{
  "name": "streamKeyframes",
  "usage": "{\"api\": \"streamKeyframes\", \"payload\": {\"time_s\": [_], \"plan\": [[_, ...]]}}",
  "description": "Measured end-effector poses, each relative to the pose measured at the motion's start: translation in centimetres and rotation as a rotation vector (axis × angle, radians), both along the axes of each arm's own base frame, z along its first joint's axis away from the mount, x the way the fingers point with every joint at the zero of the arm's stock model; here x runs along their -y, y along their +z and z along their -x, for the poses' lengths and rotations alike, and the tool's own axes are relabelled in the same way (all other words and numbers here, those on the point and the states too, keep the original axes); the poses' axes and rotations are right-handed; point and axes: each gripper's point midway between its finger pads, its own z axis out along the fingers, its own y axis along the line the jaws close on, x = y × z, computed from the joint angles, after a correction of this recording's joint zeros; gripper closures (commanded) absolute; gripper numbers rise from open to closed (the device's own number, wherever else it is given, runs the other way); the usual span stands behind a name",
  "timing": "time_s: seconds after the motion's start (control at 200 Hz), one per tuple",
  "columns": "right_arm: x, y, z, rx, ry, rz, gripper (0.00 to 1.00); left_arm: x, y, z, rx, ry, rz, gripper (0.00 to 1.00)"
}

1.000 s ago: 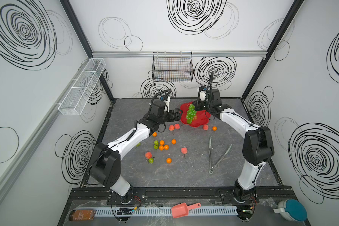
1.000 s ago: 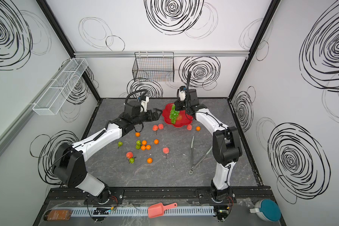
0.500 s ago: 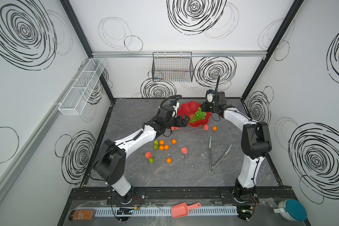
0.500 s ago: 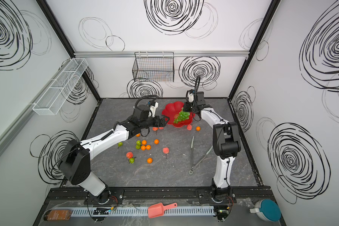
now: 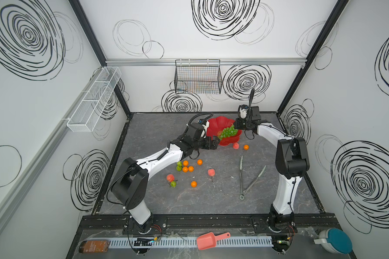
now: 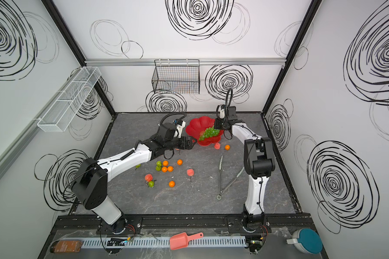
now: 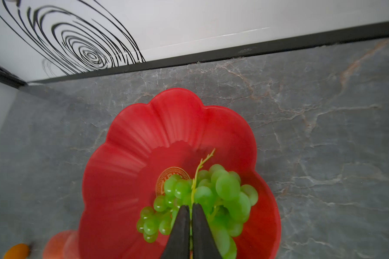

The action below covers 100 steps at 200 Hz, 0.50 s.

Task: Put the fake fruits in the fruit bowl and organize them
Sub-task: 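Release the grapes and move the right gripper down beside the bowl rim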

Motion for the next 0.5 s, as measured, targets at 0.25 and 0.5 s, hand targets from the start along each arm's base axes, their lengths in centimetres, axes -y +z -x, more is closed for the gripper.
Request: {"api": "streamKeyframes", "payload": {"time_s": [0.25,0.5], "plan": [[1.1,0.4,0.3,-0.003,-0.022,0.023,0.59,-2.0,-0.5,-1.2,0.005,0.092,-0.062,0.04],[2.3,5.8,2.8,0.103,-0.055,0.033,0.56,-4.2,1.1,-1.2,0.073,0.154,-0.125,0.04]]}}
